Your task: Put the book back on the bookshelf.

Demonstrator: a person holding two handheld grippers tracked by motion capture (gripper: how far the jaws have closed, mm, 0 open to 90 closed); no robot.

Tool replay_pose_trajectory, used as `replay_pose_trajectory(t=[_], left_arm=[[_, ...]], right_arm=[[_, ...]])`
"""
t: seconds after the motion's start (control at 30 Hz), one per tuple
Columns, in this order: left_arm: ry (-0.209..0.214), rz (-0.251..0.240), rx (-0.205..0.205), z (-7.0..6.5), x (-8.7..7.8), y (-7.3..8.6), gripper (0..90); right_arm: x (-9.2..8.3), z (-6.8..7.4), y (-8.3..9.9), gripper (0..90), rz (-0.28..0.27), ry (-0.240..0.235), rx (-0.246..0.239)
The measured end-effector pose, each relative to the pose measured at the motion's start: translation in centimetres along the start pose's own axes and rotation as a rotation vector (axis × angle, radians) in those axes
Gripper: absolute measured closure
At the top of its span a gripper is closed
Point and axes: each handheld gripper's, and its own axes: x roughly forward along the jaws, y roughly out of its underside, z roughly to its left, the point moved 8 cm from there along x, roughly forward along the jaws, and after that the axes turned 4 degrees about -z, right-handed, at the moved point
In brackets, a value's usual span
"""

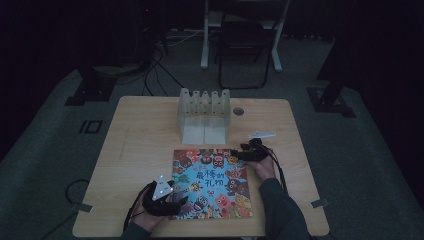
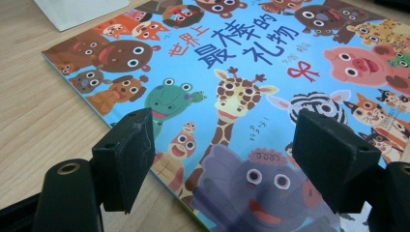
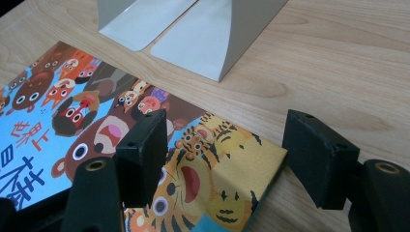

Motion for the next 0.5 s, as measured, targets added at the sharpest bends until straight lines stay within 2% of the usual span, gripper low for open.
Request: replay_pose_trajectory(t=[0.07,0.13,0.2,0.33,0.5], left_arm=[[0.008,-0.001,-0.006,-0.1,0.0,0.0,22.4],[-0.009,0.003,-0.004,-0.2,0.0,-0.1,18.3],[0.003,0.0,-0.004,-0.6,0.0,-0.2,16.1],[0.022,0.003,0.027,-1.6,0.1,-0.4,14.5],[0.053,0.007,0.066,-3.4,0.5,-0.5,11.4]], right_arm=[[-0.1,0.0,0.0,33.2,0.002,-0.002,0.005],[-0.3,0.0,-0.1,33.2,-0.008,-0.01,0.014],[-0.5,0.0,-0.3,33.4,-0.027,-0.027,0.032],[-1.2,0.2,-1.0,34.0,-0.06,-0.053,0.05],[-2.2,0.8,-2.1,34.2,-0.098,-0.073,0.05]])
